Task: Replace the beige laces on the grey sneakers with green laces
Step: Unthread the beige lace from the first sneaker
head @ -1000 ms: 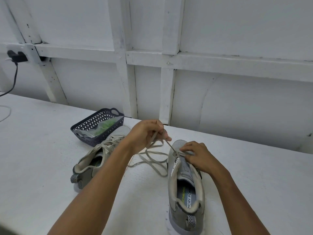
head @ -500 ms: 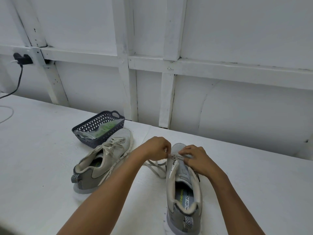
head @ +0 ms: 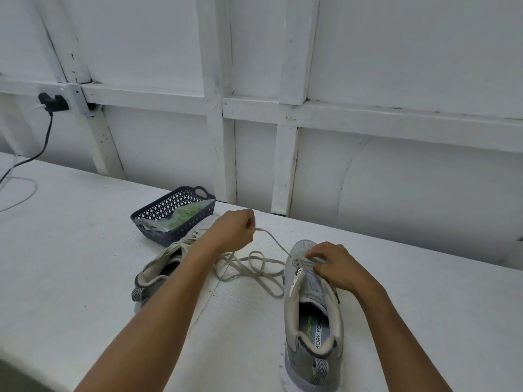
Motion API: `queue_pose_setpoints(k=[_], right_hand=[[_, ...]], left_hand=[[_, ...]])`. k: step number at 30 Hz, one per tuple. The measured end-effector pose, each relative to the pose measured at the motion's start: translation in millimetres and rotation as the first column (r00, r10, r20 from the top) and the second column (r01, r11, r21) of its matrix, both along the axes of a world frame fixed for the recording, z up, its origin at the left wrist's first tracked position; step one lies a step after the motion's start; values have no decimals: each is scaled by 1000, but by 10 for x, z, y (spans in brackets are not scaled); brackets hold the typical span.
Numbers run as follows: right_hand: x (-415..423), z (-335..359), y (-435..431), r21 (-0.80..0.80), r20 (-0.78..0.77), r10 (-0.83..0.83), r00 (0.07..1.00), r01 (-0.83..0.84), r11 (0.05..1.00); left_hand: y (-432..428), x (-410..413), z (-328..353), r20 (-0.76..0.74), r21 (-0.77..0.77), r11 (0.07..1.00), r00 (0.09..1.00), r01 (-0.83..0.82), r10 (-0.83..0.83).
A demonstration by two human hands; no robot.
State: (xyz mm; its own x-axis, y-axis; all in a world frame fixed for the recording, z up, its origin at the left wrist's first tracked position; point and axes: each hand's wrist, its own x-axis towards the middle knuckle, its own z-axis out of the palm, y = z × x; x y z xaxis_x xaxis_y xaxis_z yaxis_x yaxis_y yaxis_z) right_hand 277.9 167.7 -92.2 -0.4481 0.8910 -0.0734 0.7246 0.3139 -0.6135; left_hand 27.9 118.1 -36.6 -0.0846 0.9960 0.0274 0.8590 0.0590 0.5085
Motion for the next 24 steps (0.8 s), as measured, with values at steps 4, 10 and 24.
queue_pose_setpoints(k=[4, 10, 24], right_hand=[[-60, 229, -109, 25, -139, -5, 990, 8, 1000], [-239, 573, -254, -68, -304, 148, 941, -176, 982], [-300, 928, -801, -169, -630, 164, 759, -340, 925]], left_hand=[[-114, 20, 117, 193, 26, 997, 978, 72, -75], [-249, 96, 400, 318, 26, 972, 920, 233, -229], [-439, -113, 599, 187, 268, 954, 964, 137, -191]])
